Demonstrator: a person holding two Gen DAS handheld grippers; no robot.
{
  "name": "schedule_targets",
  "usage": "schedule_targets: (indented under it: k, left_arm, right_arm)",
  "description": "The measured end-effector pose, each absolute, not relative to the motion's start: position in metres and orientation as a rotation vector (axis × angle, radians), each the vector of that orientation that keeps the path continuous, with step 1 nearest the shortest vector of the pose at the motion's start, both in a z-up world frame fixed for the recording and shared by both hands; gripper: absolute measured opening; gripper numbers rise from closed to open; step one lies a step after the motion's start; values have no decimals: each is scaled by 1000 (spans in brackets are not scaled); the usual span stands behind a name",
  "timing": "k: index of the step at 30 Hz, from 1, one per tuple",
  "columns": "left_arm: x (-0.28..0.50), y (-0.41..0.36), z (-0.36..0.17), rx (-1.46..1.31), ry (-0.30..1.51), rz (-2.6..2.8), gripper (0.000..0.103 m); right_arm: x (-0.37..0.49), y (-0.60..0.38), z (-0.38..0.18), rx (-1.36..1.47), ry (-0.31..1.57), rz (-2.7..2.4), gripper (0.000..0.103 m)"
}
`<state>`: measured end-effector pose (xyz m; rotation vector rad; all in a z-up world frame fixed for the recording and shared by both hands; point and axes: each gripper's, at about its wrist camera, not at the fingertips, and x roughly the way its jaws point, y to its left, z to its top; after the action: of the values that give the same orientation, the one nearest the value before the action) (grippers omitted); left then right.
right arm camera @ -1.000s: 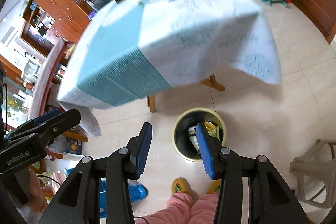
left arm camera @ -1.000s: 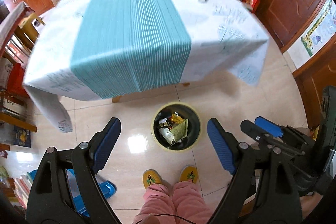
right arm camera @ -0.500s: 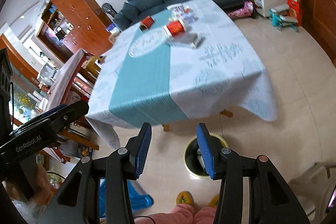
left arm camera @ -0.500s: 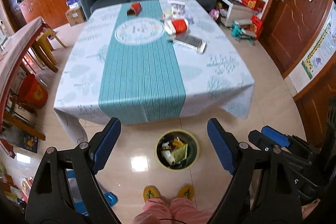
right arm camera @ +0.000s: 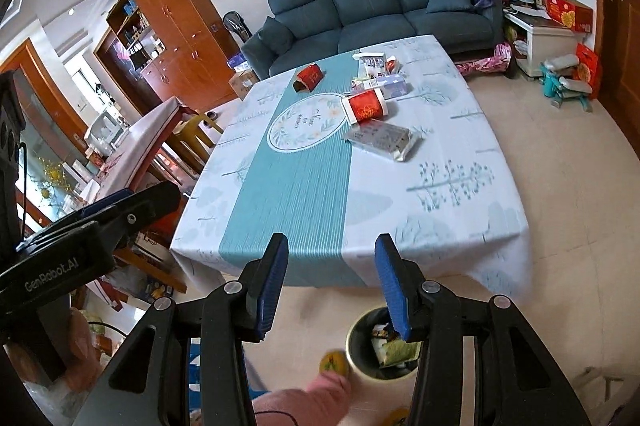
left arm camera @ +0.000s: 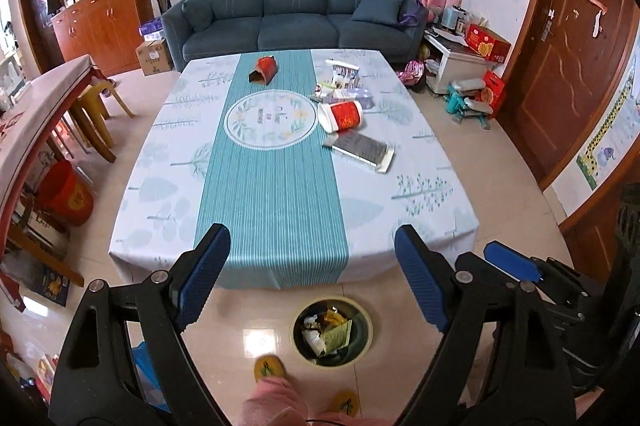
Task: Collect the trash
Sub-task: 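Move both open tools over the table toward the green snack wrapper and white box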
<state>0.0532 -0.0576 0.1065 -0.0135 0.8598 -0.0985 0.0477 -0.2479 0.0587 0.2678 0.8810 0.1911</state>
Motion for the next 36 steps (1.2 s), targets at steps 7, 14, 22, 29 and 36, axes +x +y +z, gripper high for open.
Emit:
schedule_targets:
  k: [7,14,22,29,36]
  left_arm:
    - [119,-38,97,-27,853,-126,82]
    - [238,-10,86,25,894,-215,82]
    - [396,-7,57,168,1007,-399,82]
    - [504,-21,-1,125,1141,-478,79]
    - [564,-34,-58,129,1228,-507,79]
  right_arm:
    - [133,-237,46,279,887,132,46]
    - [253,-227,41,320,912,24,46]
    - [390,-239,37,304,913,-47,46]
    - [505,-253,-1,205,975,-21,46]
    - [577,-257,-45,10,1060,28,46]
